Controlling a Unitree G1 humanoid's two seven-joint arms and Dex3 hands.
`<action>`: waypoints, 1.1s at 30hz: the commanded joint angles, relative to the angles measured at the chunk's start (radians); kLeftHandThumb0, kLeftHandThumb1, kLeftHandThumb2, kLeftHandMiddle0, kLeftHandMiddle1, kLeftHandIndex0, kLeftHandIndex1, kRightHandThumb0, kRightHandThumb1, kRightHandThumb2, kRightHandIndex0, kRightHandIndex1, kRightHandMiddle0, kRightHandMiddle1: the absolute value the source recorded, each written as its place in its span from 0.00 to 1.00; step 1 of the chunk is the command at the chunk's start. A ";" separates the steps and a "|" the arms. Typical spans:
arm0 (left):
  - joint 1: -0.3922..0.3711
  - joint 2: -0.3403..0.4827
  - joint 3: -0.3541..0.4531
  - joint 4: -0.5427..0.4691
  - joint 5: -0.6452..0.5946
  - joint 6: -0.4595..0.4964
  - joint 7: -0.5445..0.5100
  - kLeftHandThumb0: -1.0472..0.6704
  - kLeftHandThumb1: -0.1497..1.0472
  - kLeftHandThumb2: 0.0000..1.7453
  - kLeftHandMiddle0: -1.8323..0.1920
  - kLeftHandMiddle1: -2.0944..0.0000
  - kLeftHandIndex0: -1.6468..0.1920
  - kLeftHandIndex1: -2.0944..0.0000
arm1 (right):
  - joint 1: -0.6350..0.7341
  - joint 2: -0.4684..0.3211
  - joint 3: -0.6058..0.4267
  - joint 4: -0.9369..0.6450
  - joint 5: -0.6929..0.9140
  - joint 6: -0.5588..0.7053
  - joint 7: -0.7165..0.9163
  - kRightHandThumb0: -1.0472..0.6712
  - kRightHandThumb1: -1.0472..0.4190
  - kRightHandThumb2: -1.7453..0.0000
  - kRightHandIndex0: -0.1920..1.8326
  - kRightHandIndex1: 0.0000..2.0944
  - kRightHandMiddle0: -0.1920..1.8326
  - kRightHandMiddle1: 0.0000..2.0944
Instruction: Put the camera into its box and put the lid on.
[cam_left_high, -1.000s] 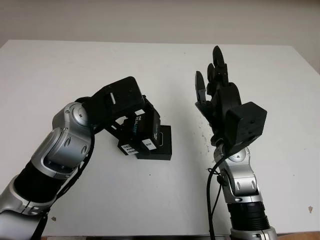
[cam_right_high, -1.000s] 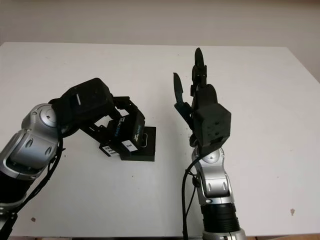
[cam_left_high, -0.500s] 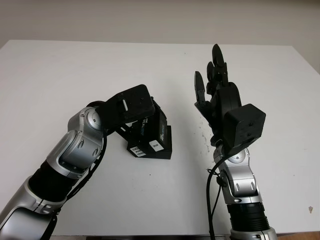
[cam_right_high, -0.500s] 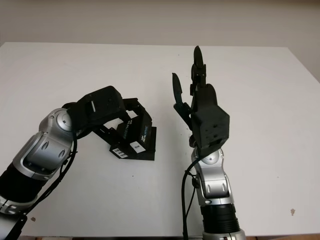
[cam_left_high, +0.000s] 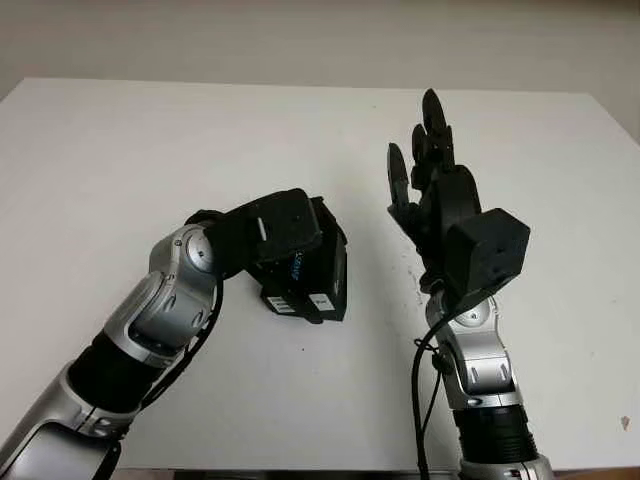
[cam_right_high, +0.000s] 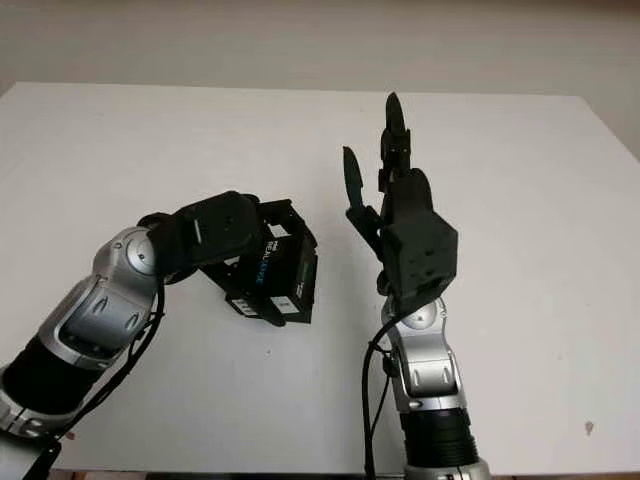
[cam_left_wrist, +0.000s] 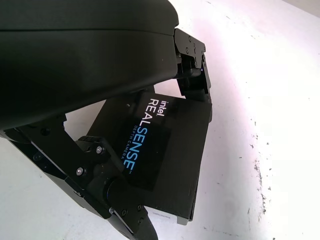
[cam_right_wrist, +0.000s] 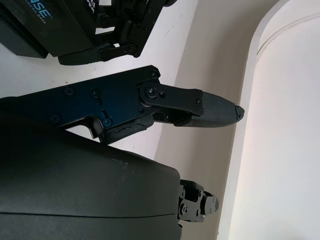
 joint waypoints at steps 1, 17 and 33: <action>-0.030 -0.026 -0.025 -0.007 0.004 0.014 -0.012 0.50 0.89 0.03 0.71 0.22 0.72 0.23 | -0.003 0.004 0.000 0.001 0.002 0.001 -0.002 0.21 0.00 0.69 0.07 0.03 0.05 0.08; -0.141 -0.082 -0.071 0.056 0.019 0.225 -0.045 0.52 0.90 0.03 0.71 0.26 0.71 0.26 | -0.002 0.010 0.011 -0.002 0.000 0.023 -0.004 0.19 0.00 0.70 0.06 0.03 0.05 0.07; -0.204 -0.073 -0.182 0.080 0.073 0.224 -0.058 0.50 0.90 0.03 0.76 0.19 0.74 0.25 | -0.007 0.028 0.018 0.005 -0.008 0.035 -0.018 0.19 0.00 0.70 0.07 0.03 0.07 0.06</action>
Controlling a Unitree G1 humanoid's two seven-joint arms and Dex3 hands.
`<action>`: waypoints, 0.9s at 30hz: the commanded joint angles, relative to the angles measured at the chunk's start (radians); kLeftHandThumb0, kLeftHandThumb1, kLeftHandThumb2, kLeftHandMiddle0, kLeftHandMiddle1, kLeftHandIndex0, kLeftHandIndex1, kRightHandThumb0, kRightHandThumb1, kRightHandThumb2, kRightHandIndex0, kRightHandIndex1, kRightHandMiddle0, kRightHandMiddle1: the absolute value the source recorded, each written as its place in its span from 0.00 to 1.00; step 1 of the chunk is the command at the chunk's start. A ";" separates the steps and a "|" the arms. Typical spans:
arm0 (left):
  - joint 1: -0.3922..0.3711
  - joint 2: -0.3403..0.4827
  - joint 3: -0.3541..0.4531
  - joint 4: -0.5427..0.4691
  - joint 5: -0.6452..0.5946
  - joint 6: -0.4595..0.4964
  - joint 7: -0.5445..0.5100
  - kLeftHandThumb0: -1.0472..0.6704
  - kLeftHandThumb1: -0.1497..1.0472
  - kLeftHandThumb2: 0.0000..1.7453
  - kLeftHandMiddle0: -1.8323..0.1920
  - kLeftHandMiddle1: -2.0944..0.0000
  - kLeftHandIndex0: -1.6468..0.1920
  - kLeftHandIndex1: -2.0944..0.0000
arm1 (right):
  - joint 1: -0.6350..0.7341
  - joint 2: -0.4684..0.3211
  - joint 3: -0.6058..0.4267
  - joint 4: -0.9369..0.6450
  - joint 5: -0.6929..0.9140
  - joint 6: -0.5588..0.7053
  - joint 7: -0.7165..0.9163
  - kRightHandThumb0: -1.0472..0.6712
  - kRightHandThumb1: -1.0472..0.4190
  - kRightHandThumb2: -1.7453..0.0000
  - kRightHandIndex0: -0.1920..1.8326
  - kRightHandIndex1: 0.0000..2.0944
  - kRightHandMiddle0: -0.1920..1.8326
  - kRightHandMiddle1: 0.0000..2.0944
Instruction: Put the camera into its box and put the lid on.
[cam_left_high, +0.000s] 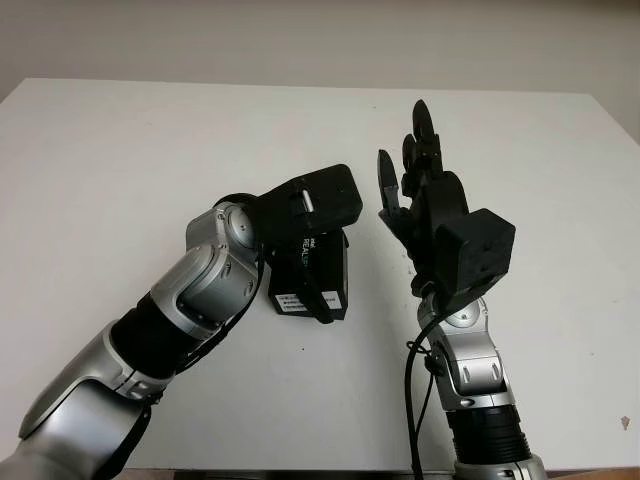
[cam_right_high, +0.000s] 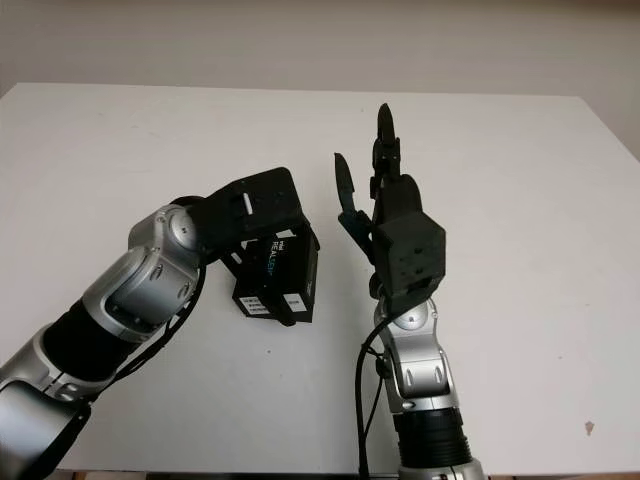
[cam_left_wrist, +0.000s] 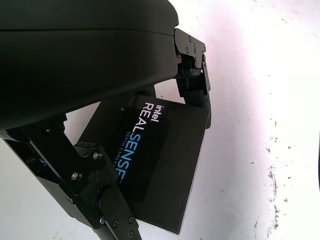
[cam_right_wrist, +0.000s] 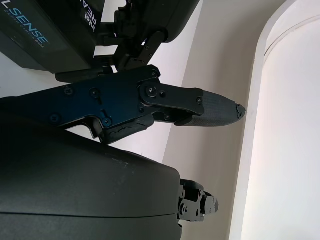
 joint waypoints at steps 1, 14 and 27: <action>-0.012 -0.007 -0.030 -0.017 0.008 -0.018 -0.009 0.50 0.90 0.03 0.77 0.18 0.74 0.25 | -0.007 0.005 0.002 -0.004 -0.004 0.005 -0.005 0.19 0.00 0.70 0.07 0.03 0.07 0.06; -0.040 0.121 -0.240 -0.131 0.231 -0.184 -0.252 0.20 1.00 0.24 1.00 0.99 1.00 1.00 | -0.010 0.006 -0.005 0.010 0.008 -0.001 -0.001 0.18 0.00 0.71 0.07 0.03 0.08 0.04; 0.074 0.089 -0.205 -0.098 0.389 -0.453 -0.202 0.15 1.00 0.37 1.00 1.00 1.00 1.00 | -0.013 0.018 -0.028 -0.007 0.032 0.005 -0.014 0.21 0.00 0.70 0.06 0.02 0.07 0.04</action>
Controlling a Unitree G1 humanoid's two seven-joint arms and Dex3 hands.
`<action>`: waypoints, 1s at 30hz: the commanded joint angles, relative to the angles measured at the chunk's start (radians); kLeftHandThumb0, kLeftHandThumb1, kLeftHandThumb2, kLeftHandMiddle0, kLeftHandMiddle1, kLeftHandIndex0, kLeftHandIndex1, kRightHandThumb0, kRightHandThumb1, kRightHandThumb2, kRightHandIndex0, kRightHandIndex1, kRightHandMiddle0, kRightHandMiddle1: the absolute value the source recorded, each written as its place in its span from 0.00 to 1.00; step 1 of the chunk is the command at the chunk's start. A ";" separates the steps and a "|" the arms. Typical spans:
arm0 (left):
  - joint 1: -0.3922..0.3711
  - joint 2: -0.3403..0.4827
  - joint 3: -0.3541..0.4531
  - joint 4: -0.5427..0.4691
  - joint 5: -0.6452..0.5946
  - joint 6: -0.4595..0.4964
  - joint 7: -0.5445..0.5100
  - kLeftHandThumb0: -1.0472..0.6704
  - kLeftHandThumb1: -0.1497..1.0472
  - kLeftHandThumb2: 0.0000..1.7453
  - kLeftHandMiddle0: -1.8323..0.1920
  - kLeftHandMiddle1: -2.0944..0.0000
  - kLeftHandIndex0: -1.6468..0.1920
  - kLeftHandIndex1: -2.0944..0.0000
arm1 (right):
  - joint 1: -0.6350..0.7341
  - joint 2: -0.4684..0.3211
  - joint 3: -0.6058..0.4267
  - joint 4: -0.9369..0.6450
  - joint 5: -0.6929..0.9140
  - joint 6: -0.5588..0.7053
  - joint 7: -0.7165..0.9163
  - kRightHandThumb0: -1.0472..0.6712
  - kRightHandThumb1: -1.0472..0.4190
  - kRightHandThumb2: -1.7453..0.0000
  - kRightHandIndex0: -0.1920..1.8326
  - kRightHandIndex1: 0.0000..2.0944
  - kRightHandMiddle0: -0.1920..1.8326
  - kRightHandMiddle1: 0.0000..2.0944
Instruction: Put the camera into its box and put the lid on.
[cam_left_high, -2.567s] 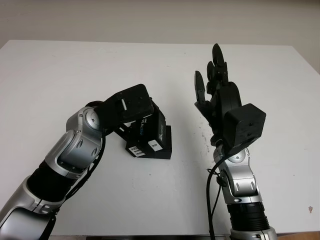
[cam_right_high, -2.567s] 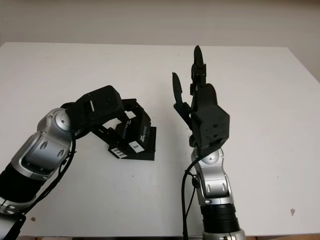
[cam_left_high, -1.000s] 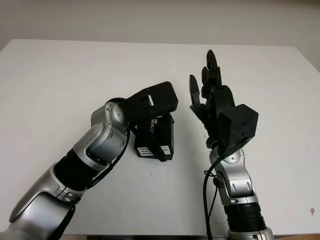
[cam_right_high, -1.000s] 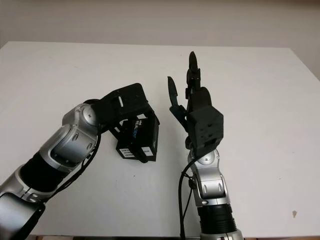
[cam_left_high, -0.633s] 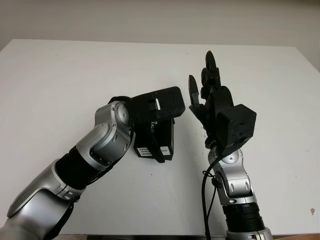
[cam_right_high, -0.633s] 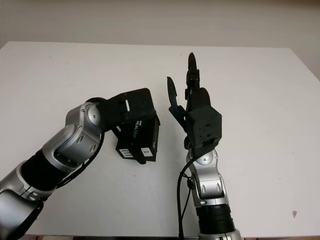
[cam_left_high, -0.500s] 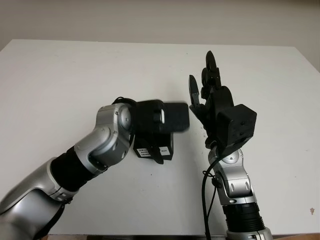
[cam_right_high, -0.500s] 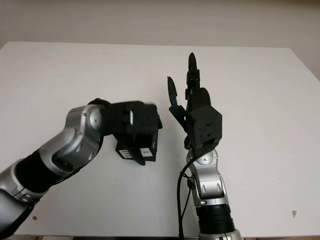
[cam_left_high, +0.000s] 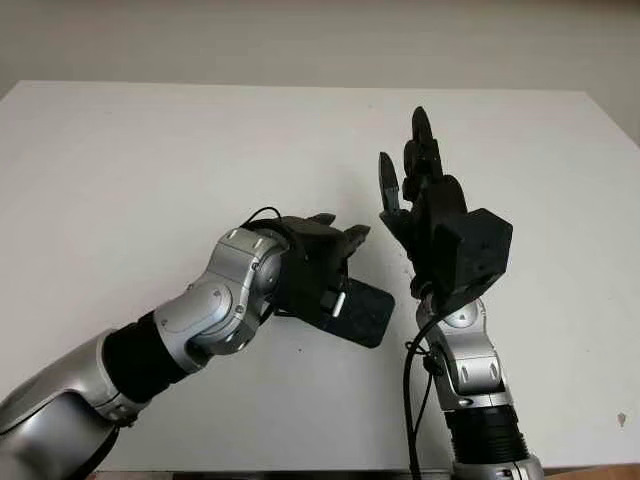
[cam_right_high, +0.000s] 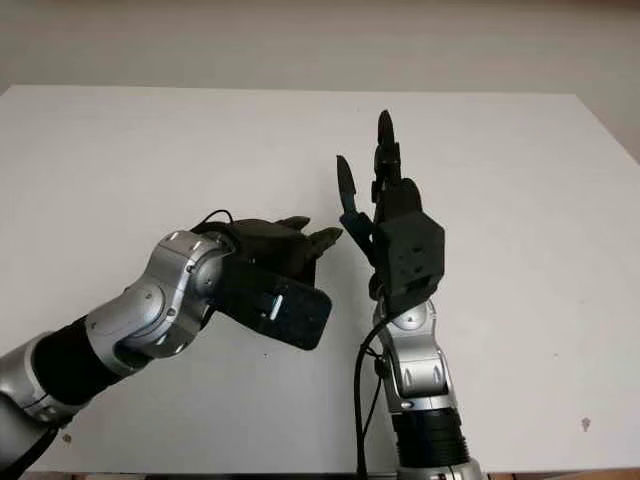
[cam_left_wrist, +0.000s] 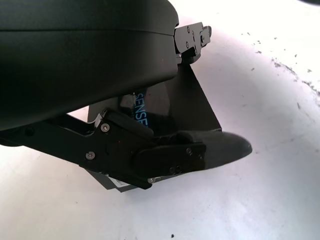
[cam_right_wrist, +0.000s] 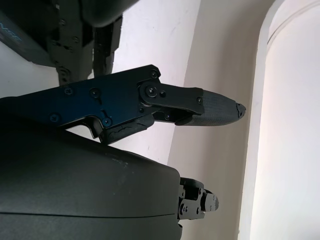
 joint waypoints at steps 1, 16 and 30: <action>0.031 -0.025 0.013 0.008 0.009 -0.026 0.005 0.15 1.00 0.37 1.00 1.00 1.00 1.00 | -0.013 0.007 -0.011 -0.020 0.014 -0.002 -0.002 0.21 0.00 0.70 0.06 0.02 0.07 0.03; 0.156 -0.051 0.097 0.032 0.082 -0.123 0.002 0.13 1.00 0.37 1.00 1.00 1.00 1.00 | -0.019 -0.014 -0.033 -0.019 0.033 -0.009 0.016 0.21 0.00 0.71 0.05 0.02 0.06 0.03; 0.235 -0.084 0.251 0.071 -0.010 -0.195 0.120 0.12 1.00 0.41 1.00 1.00 1.00 1.00 | -0.030 -0.039 -0.033 -0.009 0.023 -0.004 0.027 0.19 0.00 0.72 0.06 0.03 0.07 0.03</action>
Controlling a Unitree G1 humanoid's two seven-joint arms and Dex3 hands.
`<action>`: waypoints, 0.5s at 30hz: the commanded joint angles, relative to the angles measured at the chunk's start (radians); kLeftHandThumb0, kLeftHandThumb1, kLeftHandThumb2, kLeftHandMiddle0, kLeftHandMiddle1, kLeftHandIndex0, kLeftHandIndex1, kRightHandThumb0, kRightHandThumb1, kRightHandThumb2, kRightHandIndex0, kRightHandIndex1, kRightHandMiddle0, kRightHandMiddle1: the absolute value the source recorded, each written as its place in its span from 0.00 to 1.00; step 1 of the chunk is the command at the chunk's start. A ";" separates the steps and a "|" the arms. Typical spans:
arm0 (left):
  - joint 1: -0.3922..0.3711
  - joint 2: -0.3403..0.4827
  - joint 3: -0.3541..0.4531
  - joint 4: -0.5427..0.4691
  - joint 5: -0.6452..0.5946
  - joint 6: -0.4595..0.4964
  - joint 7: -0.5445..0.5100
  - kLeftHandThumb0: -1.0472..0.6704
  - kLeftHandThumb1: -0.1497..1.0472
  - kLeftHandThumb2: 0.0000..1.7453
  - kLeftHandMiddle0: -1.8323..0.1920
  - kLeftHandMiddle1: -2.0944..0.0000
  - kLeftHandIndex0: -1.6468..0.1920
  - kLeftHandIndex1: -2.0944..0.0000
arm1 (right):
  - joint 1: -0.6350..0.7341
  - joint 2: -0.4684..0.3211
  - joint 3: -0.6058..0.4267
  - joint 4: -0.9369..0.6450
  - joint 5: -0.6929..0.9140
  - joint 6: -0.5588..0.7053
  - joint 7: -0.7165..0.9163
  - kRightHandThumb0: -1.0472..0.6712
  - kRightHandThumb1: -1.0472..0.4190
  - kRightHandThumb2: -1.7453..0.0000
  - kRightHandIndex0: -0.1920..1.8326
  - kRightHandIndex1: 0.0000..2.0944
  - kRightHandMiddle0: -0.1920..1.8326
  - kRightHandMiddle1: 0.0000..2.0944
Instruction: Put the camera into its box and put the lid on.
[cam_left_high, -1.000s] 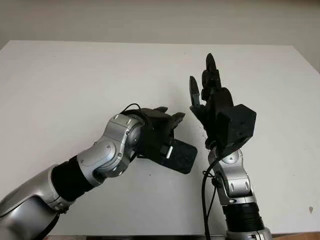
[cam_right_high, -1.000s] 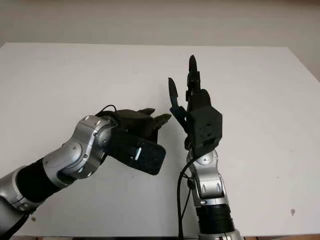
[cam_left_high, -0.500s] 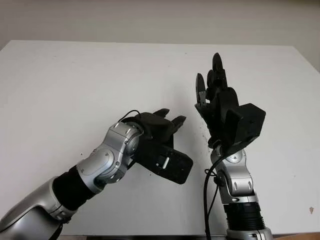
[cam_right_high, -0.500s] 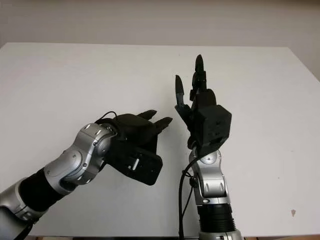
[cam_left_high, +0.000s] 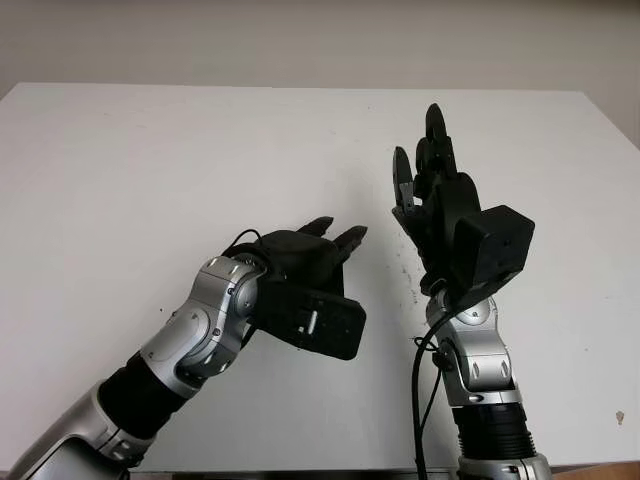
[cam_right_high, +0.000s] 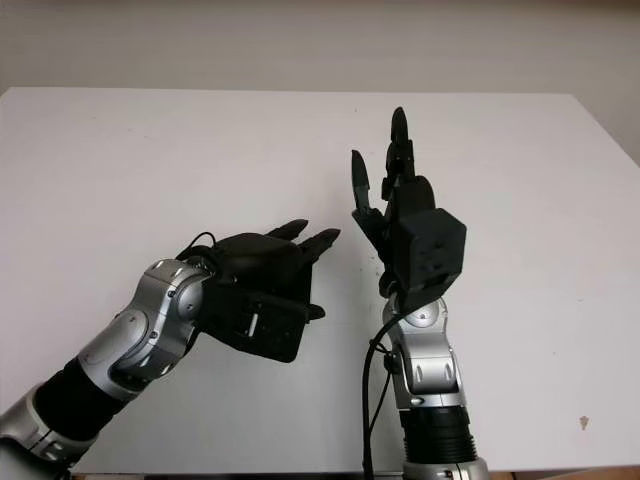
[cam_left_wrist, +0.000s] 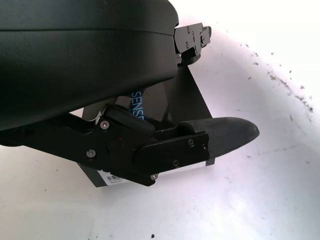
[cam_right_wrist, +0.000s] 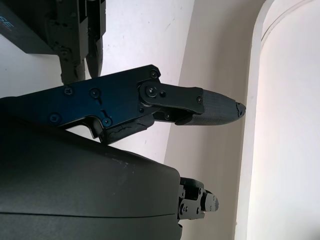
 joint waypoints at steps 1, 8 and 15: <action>0.023 -0.006 0.023 0.009 -0.019 -0.005 0.011 0.12 1.00 0.41 1.00 1.00 1.00 1.00 | -0.020 -0.010 -0.002 -0.011 -0.007 0.005 -0.001 0.19 0.00 0.72 0.06 0.03 0.07 0.04; 0.028 -0.028 0.132 -0.006 -0.112 -0.012 0.086 0.13 1.00 0.40 1.00 1.00 1.00 1.00 | -0.024 -0.019 -0.004 -0.013 -0.011 0.016 0.004 0.19 0.00 0.72 0.06 0.03 0.08 0.04; 0.060 -0.055 0.285 -0.076 -0.261 -0.011 0.183 0.14 1.00 0.35 1.00 1.00 1.00 1.00 | -0.018 -0.018 -0.005 -0.029 -0.008 0.033 0.009 0.19 0.00 0.73 0.06 0.03 0.07 0.03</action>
